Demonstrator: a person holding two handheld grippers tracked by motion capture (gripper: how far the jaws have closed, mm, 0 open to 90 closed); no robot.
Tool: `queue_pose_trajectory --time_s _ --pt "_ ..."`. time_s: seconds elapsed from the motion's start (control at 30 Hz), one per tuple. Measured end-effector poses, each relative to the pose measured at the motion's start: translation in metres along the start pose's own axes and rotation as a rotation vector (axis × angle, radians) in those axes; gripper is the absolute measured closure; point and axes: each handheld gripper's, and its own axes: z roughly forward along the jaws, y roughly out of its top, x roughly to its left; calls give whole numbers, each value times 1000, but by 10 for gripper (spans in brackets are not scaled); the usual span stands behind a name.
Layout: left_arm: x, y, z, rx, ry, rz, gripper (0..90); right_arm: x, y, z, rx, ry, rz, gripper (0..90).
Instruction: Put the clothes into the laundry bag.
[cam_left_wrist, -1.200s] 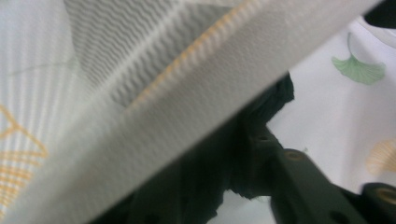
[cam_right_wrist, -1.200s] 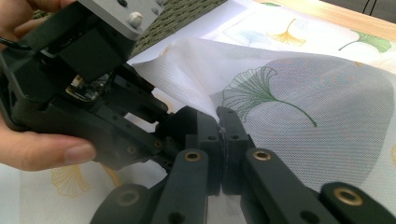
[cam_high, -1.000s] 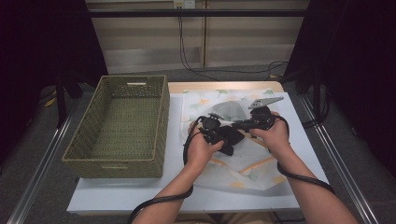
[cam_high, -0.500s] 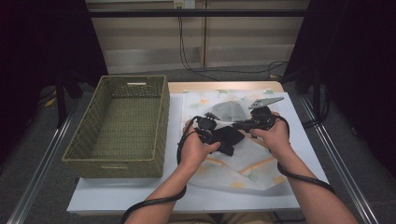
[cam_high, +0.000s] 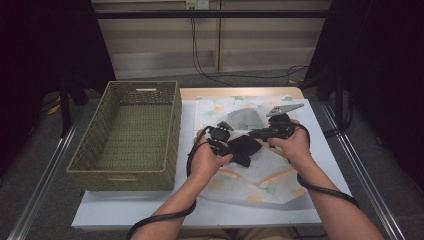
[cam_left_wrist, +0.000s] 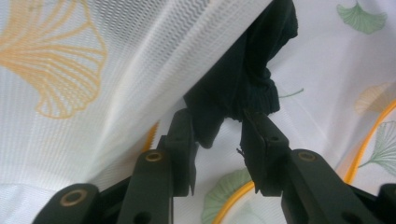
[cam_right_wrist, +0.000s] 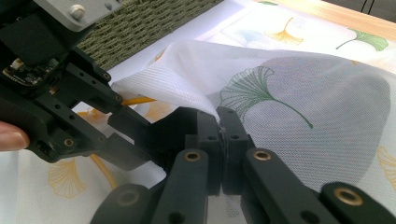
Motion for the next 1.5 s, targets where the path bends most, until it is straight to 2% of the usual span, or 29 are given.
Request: queue_pose_trajectory --time_s 0.07,0.1,0.17,0.3,0.37,0.5,0.7,0.77,1.0,1.17,1.33,1.37,1.43,1.47,1.5 --pt "0 -2 -2 -2 -6 -10 655 0 0 0 1 4 -2 900" --pt "0 -2 -4 5 -8 3 672 -1 0 0 0 3 -2 900" --pt "-1 -3 -7 2 -10 -1 699 -1 0 0 1 3 -1 900" --pt "-2 -3 -9 -8 -25 -7 850 0 0 1 0 2 0 900" --pt "-2 -3 -7 -16 -48 -16 889 0 1 1 -1 1 -1 900" --pt "-1 -2 3 -20 -63 -23 895 0 1 1 0 2 -5 900" --pt "0 0 17 -39 -64 -31 898 -1 0 2 2 2 1 900" --pt "0 1 19 -49 -53 -26 898 0 0 2 2 3 1 900" --pt "0 5 26 -86 -72 -41 898 0 0 2 1 4 -1 900" --pt "0 7 31 -104 -66 -41 898 1 1 3 0 4 -1 900" --pt "2 9 33 -145 -50 -48 898 1 0 4 4 6 -2 900" --pt "2 9 34 -166 -48 -64 898 1 0 4 6 5 -2 900" --pt "4 9 34 -156 -54 -51 898 1 0 5 4 6 -4 900" --pt "3 9 34 -166 -60 -58 898 2 0 5 4 5 -4 900" --pt "3 8 33 -150 -59 -23 896 2 0 5 4 5 -4 900"
